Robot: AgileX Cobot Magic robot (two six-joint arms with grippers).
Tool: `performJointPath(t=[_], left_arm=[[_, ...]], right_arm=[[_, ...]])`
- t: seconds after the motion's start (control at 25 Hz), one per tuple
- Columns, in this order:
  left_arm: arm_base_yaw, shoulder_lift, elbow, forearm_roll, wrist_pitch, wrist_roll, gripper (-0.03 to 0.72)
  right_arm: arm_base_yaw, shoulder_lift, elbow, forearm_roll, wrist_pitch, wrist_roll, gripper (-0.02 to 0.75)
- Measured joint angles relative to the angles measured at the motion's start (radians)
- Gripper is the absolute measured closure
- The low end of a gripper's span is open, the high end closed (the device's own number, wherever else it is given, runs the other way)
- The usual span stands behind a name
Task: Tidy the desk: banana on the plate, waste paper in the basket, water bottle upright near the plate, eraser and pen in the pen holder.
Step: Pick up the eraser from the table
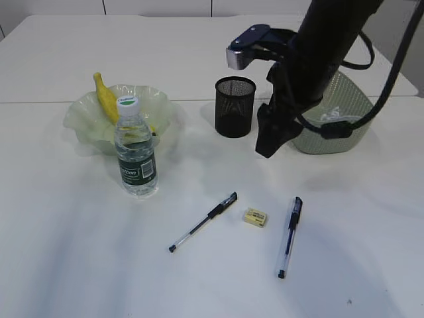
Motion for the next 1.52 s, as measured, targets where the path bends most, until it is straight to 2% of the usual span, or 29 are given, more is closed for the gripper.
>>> performJointPath(t=[0.88,1.52], left_arm=[[0.000,0.000,0.000,0.039,0.000,0.000,0.099],[0.000,-0.001,0.000,0.041,0.000,0.000,0.099]], right_arm=[[0.004,0.193,0.000,-0.011,-0.010,0.008,0.151],[0.066,0.266,0.000,-0.018,-0.014,0.016,0.151]])
